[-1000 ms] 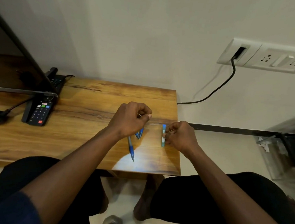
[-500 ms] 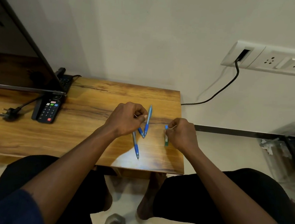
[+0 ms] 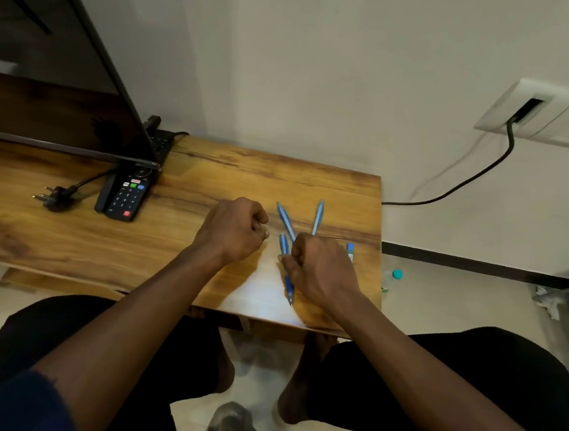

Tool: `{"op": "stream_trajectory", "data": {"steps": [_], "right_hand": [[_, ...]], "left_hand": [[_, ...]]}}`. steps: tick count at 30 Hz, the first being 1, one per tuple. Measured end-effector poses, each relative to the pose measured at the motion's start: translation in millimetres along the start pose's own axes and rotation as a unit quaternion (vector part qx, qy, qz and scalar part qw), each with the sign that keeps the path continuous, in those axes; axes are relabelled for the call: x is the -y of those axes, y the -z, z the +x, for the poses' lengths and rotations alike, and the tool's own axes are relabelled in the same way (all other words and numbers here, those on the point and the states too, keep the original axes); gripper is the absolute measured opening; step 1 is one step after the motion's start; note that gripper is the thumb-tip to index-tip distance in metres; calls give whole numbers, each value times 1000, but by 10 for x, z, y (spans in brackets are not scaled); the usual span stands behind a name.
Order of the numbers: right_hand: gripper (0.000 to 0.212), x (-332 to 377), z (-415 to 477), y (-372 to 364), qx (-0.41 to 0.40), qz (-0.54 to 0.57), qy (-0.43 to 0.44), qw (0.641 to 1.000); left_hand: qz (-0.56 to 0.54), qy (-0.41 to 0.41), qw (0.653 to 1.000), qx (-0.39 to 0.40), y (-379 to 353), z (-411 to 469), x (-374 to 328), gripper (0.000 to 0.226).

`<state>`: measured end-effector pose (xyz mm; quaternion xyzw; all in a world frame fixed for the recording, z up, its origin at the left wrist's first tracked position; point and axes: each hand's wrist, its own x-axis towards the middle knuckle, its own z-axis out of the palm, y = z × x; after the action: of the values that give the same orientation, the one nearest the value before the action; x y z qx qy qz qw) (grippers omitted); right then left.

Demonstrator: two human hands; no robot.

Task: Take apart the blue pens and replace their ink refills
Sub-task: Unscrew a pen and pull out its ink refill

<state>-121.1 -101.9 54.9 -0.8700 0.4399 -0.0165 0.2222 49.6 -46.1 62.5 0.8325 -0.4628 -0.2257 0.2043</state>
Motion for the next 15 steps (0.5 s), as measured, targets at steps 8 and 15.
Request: {"op": "stream_trajectory", "data": {"steps": [8, 15], "right_hand": [[23, 28, 52, -107, -6, 25, -4, 1000], [23, -13, 68, -122, -23, 65, -4, 998]], "left_hand": [[12, 30, 999, 8, -104, -4, 103, 33], [12, 38, 999, 6, -118, 18, 124, 40]]}}
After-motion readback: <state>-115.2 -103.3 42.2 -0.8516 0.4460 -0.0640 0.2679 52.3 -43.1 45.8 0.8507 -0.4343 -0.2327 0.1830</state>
